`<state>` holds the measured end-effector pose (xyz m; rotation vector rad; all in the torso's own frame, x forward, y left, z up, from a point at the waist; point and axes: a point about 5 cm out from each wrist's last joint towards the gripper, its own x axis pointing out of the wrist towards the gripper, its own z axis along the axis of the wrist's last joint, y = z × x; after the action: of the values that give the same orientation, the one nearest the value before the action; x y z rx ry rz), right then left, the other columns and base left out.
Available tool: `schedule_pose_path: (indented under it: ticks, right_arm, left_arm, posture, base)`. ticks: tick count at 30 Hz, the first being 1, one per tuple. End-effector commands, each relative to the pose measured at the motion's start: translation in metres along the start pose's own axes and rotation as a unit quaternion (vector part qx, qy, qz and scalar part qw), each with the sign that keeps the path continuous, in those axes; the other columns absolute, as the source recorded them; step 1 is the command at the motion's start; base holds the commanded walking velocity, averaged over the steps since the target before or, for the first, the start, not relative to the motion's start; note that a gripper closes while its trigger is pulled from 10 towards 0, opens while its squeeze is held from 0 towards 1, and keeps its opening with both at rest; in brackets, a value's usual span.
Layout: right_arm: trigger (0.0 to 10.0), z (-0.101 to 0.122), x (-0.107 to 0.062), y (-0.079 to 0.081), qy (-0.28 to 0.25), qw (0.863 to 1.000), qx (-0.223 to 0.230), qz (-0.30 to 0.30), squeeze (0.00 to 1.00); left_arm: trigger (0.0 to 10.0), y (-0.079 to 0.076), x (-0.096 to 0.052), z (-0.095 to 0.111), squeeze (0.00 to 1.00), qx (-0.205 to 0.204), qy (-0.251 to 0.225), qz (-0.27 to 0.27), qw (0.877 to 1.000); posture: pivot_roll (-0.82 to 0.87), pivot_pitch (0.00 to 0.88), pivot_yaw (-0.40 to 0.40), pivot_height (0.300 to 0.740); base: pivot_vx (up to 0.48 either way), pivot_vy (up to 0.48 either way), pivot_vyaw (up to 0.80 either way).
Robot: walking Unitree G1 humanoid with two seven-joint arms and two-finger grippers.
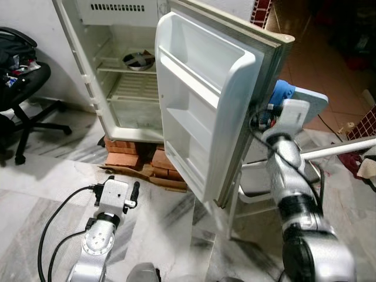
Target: Restocking fridge
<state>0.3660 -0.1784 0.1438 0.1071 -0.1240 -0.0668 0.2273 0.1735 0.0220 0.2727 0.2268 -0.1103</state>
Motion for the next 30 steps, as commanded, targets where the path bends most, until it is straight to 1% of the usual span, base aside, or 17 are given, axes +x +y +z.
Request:
schedule_pose_path:
  ticks: [1, 5, 6, 9, 10, 12, 13, 14, 15, 16, 19, 20, 21, 27, 28, 29, 30]
  right_arm:
    - [10.0, 0.013, 0.008, 0.003, -0.023, 0.999, 0.025, -0.013, 0.0]
    - [10.0, 0.015, 0.013, 0.026, -0.013, 0.993, 0.09, 0.08, 0.0]
    - [10.0, 0.014, 0.01, 0.036, -0.006, 0.982, 0.132, 0.136, 0.0]
    - [10.0, 0.015, -0.005, 0.056, 0.007, 0.931, 0.223, 0.288, 0.0]
    - [10.0, 0.015, -0.005, 0.056, 0.007, 0.931, 0.223, 0.288, 0.0]
    - [10.0, 0.009, -0.018, 0.055, 0.028, 0.909, 0.235, 0.343, 0.0]
    - [10.0, 0.002, -0.025, 0.051, 0.042, 0.906, 0.235, 0.351, 0.0]
    - [10.0, 0.002, -0.025, 0.051, 0.042, 0.906, 0.235, 0.351, 0.0]
    - [10.0, -0.013, -0.031, 0.039, 0.061, 0.92, 0.212, 0.324, 0.0]
    - [10.0, -0.013, -0.031, 0.039, 0.061, 0.92, 0.212, 0.324, 0.0]
    - [10.0, -0.038, -0.038, 0.019, 0.091, 0.95, 0.164, 0.25, 0.0]
    - [10.0, -0.053, -0.047, 0.006, 0.1, 0.967, 0.131, 0.194, 0.0]
    - [10.0, -0.057, -0.05, 0.004, 0.103, 0.97, 0.128, 0.18, 0.0]
    - [10.0, -0.075, -0.077, 0.005, 0.122, 0.973, 0.109, 0.165, 0.0]
    - [10.0, -0.077, -0.082, 0.008, 0.132, 0.968, 0.115, 0.179, 0.0]
    - [10.0, -0.08, -0.093, 0.017, 0.154, 0.95, 0.146, 0.229, 0.0]
    - [10.0, -0.08, -0.093, 0.017, 0.154, 0.95, 0.146, 0.229, 0.0]
  left_arm:
    - [10.0, 0.002, 0.0, -0.002, 0.0, 0.003, 0.009, 0.0, 1.0]
    - [10.0, 0.003, -0.001, -0.002, 0.0, 0.002, 0.008, 0.006, 1.0]
    - [10.0, 0.004, -0.002, -0.003, 0.0, 0.002, 0.008, 0.007, 1.0]
    - [10.0, 0.004, -0.005, -0.005, 0.0, 0.001, 0.009, 0.01, 1.0]
    - [10.0, 0.004, -0.005, -0.005, 0.0, 0.001, 0.009, 0.01, 1.0]
    - [10.0, 0.004, -0.005, -0.005, 0.0, 0.0, 0.01, 0.009, 1.0]
    - [10.0, 0.004, -0.006, -0.005, 0.0, 0.0, 0.011, 0.008, 1.0]
    - [10.0, 0.004, -0.006, -0.005, 0.0, 0.0, 0.011, 0.008, 1.0]
    - [10.0, 0.003, -0.005, -0.005, 0.0, 0.0, 0.01, 0.004, 1.0]
    - [10.0, 0.003, -0.005, -0.005, 0.0, 0.0, 0.01, 0.004, 1.0]
    - [10.0, 0.003, -0.004, -0.005, 0.0, -0.003, 0.01, 0.0, 1.0]
    - [10.0, 0.004, -0.002, -0.004, 0.0, -0.005, 0.01, -0.001, 1.0]
    - [10.0, 0.004, -0.002, -0.004, 0.0, -0.007, 0.009, -0.001, 1.0]
    - [10.0, 0.006, 0.0, -0.002, 0.0, -0.015, 0.006, 0.006, 1.0]
    - [10.0, 0.005, -0.001, -0.002, 0.0, -0.015, 0.006, 0.007, 1.0]
    - [10.0, 0.005, -0.001, -0.003, 0.0, -0.014, 0.007, 0.005, 1.0]
    - [10.0, 0.005, -0.001, -0.003, 0.0, -0.014, 0.007, 0.005, 1.0]
  posture:
    - [0.14, 0.0, -0.007, 0.74]
    - [0.16, 0.0, -0.018, 0.74]
    - [0.16, 0.0, -0.019, 0.74]
    - [0.16, 0.0, -0.017, 0.74]
    - [0.16, 0.0, -0.017, 0.74]
    - [0.15, 0.0, -0.011, 0.74]
    - [0.14, 0.0, -0.006, 0.74]
    - [0.14, 0.0, -0.006, 0.74]
    - [0.14, 0.0, -0.002, 0.74]
    - [0.14, 0.0, -0.002, 0.74]
    - [0.13, 0.0, 0.008, 0.74]
    - [0.12, 0.0, 0.009, 0.74]
    - [0.12, 0.0, 0.009, 0.74]
    - [0.12, 0.0, 0.008, 0.74]
    - [0.12, 0.0, 0.007, 0.74]
    - [0.12, 0.0, 0.008, 0.74]
    - [0.12, 0.0, 0.008, 0.74]
  base:
    - [0.0, 0.0, 0.0]
    - [0.0, 0.0, 0.0]
    - [0.0, 0.0, 0.0]
    - [0.0, 0.0, 0.0]
    - [0.0, 0.0, 0.0]
    - [0.0, 0.0, 0.0]
    - [0.0, 0.0, 0.0]
    - [0.0, 0.0, 0.0]
    - [0.0, 0.0, 0.0]
    - [0.0, 0.0, 0.0]
    - [0.0, 0.0, 0.0]
    - [0.0, 0.0, 0.0]
    - [0.0, 0.0, 0.0]
    - [0.0, 0.0, 0.0]
    - [0.0, 0.0, 0.0]
    - [0.0, 0.0, 0.0]
    - [0.0, 0.0, 0.0]
